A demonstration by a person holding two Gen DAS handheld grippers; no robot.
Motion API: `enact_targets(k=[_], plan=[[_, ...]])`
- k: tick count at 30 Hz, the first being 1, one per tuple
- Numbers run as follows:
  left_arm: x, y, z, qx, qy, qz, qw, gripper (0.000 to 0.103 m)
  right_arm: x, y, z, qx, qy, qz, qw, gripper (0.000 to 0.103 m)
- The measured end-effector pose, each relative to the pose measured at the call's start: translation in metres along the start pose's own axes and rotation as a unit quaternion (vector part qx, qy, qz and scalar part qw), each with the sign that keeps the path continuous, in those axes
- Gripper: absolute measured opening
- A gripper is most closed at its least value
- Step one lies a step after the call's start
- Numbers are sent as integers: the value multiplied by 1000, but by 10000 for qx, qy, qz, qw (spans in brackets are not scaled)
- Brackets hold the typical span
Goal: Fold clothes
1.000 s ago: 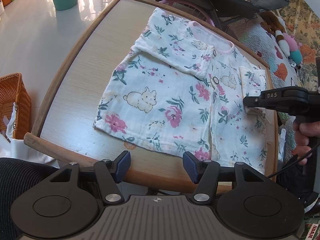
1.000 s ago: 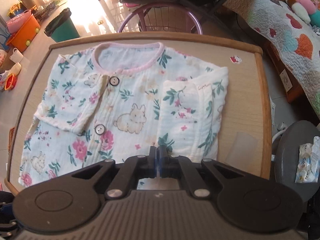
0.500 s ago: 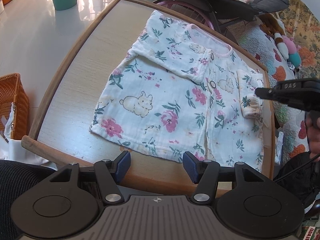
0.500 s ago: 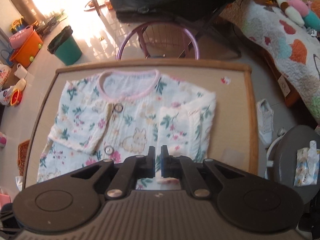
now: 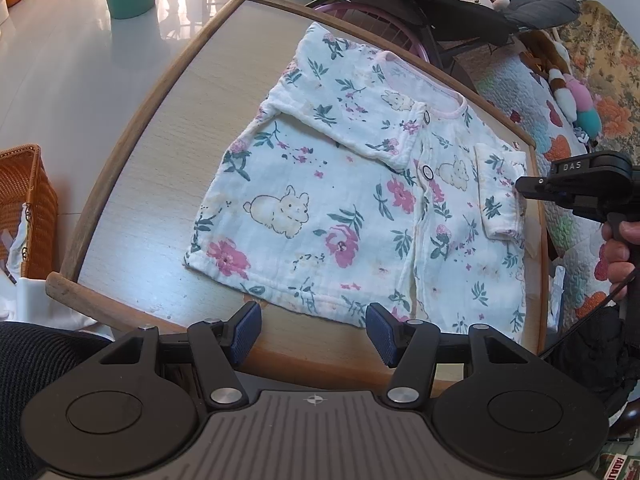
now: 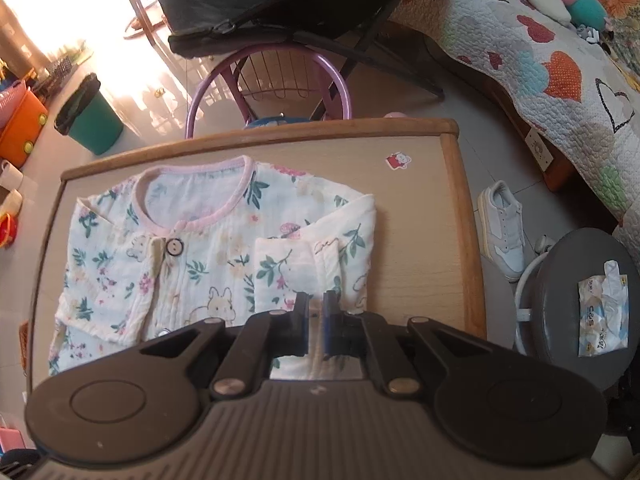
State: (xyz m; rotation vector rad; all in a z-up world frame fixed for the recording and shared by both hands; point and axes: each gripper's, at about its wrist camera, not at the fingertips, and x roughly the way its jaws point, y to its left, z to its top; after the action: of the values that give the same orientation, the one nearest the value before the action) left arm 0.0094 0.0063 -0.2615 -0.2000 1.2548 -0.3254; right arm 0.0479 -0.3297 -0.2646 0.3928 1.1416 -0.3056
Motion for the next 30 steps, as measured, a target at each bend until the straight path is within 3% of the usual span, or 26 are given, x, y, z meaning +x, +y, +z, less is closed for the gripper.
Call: enact_targets(k=[5, 12, 17, 20, 26, 30], plan=[[-1, 5, 1, -99, 6, -48, 9999, 59, 1, 4, 3, -103, -129, -149, 9998, 29], [0, 4, 1, -99, 24, -68, 9999, 59, 6, 7, 8, -233, -41, -233, 9995, 29], [-2, 5, 2, -141, 3, -122, 9998, 59, 13, 8, 7, -233, 62, -266, 9994, 21], [-3, 6, 3, -171, -16, -133, 9998, 59, 15, 8, 6, -189, 158, -270, 9993, 5], [-4, 10, 6, -249, -47, -159, 9996, 59, 0, 11, 12, 434, 93, 371, 9983, 3], [-4, 12, 7, -266, -53, -162, 9995, 59, -10, 26, 20, 521, -24, 646, 9966, 3]])
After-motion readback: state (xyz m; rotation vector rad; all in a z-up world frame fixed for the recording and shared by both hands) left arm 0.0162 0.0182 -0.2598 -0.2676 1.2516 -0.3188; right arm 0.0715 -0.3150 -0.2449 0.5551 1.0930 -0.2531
